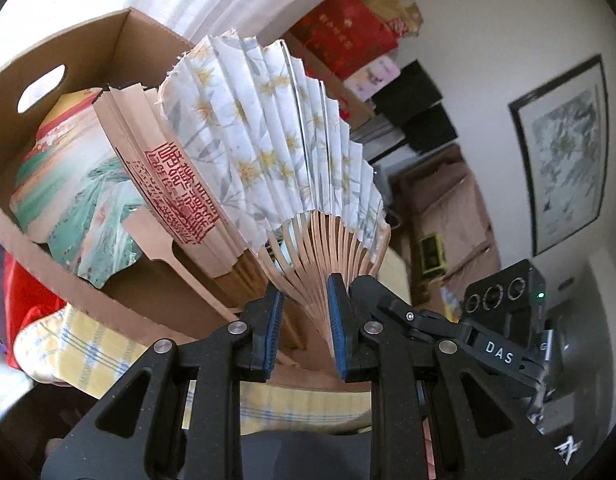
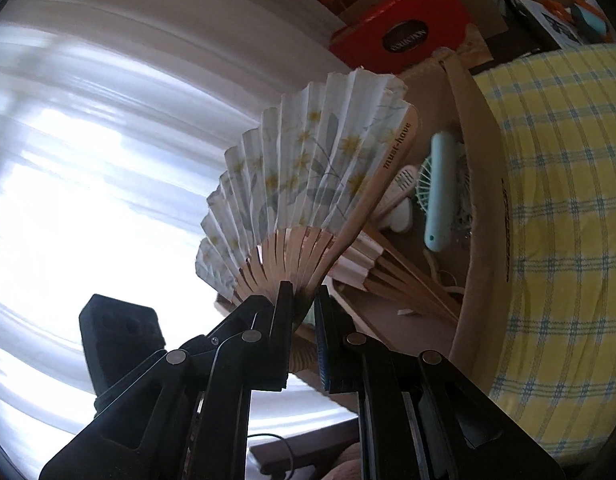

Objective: Organize objects
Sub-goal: 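Lift and carry the white floral fan over the box with the right tool, then open the right tool to release the white floral fan into the box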

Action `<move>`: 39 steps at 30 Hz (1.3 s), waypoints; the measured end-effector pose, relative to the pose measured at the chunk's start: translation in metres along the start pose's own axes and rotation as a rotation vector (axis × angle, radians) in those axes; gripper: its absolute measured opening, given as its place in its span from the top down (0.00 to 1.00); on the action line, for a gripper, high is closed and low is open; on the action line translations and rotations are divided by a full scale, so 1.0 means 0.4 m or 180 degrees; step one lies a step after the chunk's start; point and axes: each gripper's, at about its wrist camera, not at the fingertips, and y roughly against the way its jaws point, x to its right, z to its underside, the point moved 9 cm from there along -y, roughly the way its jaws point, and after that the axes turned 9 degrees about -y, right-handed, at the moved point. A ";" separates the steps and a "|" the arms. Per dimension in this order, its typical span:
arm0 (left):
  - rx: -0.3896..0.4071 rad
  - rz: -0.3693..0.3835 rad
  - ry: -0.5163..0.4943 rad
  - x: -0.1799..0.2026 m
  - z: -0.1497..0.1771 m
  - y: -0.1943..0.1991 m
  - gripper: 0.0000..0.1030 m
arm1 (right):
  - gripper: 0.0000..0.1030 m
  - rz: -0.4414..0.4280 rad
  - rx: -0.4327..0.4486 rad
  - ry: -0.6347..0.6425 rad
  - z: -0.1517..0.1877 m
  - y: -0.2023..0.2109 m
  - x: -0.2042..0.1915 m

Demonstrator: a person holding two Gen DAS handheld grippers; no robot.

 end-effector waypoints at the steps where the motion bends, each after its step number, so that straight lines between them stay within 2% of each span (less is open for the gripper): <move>1: -0.0038 -0.0028 -0.0030 -0.001 0.000 -0.006 0.81 | 0.90 0.0028 0.0013 -0.0003 0.004 0.000 0.004; 9: -0.0170 -0.0149 -0.0071 -0.027 0.018 -0.023 0.76 | 0.88 0.0259 0.0035 0.0056 0.026 -0.019 0.020; 12: -0.0174 -0.0270 -0.0100 -0.046 0.011 -0.024 0.77 | 0.86 0.0388 0.0085 0.0163 0.026 -0.021 0.018; 14: -0.0185 -0.0419 -0.0181 -0.053 0.006 -0.019 0.69 | 0.84 0.0490 0.0119 0.0228 0.024 -0.015 0.020; 15: -0.0131 -0.0468 -0.0209 -0.054 -0.003 -0.013 0.65 | 0.78 0.0543 0.0147 0.0270 0.023 -0.009 0.022; 16: -0.0108 -0.0478 -0.0209 -0.056 -0.005 -0.009 0.64 | 0.72 0.0573 0.0154 0.0295 0.023 -0.006 0.022; 17: -0.0091 -0.0485 -0.0200 -0.058 -0.007 -0.005 0.64 | 0.70 0.0602 0.0161 0.0317 0.022 -0.002 0.023; 23: -0.0023 -0.0483 -0.0157 -0.074 -0.009 0.015 0.62 | 0.69 0.0724 0.0143 0.0425 0.010 0.004 0.037; 26: 0.0023 -0.0570 -0.0261 -0.063 -0.010 0.027 0.56 | 0.69 0.0809 0.0197 0.0577 0.008 0.018 0.025; 27: 0.0058 -0.0629 -0.0333 -0.056 -0.009 0.038 0.53 | 0.66 0.0830 0.0210 0.0607 -0.004 -0.002 0.013; 31: 0.0154 -0.0809 -0.0531 -0.033 -0.005 0.067 0.38 | 0.54 0.0943 0.0325 0.0788 0.007 0.050 -0.005; 34: 0.0191 -0.0953 -0.0691 -0.016 0.005 0.084 0.30 | 0.45 0.1060 0.0411 0.0948 0.010 0.078 -0.008; 39: 0.0192 -0.1132 -0.0918 0.013 0.023 0.091 0.23 | 0.40 0.1209 0.0531 0.1171 0.026 0.118 -0.014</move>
